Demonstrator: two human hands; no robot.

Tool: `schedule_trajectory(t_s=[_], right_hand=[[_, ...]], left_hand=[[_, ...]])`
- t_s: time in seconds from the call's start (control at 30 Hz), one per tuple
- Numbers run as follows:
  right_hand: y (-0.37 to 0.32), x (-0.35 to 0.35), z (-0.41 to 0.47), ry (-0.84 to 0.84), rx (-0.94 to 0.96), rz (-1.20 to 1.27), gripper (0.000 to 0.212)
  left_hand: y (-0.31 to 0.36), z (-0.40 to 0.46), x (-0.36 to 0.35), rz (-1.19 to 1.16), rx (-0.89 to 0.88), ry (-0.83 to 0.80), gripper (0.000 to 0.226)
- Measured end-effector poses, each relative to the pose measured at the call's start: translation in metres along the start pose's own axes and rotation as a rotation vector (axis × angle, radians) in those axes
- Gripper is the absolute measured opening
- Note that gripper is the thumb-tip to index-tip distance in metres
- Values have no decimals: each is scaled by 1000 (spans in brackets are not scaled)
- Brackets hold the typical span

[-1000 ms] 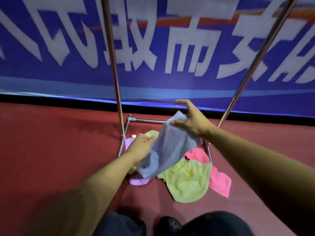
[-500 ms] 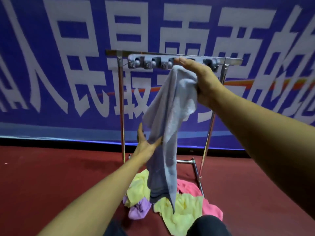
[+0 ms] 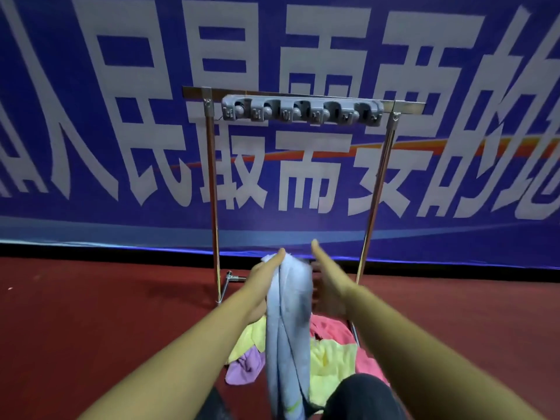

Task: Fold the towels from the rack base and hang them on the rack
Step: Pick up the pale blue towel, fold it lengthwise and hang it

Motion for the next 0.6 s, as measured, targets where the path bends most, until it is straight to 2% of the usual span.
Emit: schedule_trajectory(t_s=[0.07,0.17,0.2,0.23,0.3,0.37,0.43,0.47,0.53,0.6], right_hand=[[23,-17,5,-72,2,25,73],[24,-27,17,-20,175,-58,58],[24,-29,22,16,235,-112,59],[22,-31,24,69,281,-160,65],[18,-25,23,297,372,-241,74],[14,-20,23,482,477,-367,60],[15,-24,26,511,462,-486,47],[19,-25,32,506,436,-513,49],[23,-25,38,499,427,-477,48],[23,-27,37,475,459,-400,33]], left_hand=[[-7,5,11,-58,54,23,71],[-7,5,25,-63,-15,63,31],[-5,3,25,-55,-35,60,24],[-5,4,25,-58,-22,42,24],[-5,4,25,-61,24,35,38],[-3,7,29,-71,46,68,48],[-2,9,33,-109,50,60,48],[-2,10,34,-126,56,54,49],[-4,10,32,-156,66,-7,52],[-4,9,29,-156,51,-37,48]])
Point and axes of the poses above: each hand's wrist, its own z-axis towards the middle knuckle, its own x-axis out of the back of the hand, y = z × x, the point moved 5 cm from there along z, towards the middle knuckle, and after that the axes turned 3 degrees about -z, right-handed, at the moved point
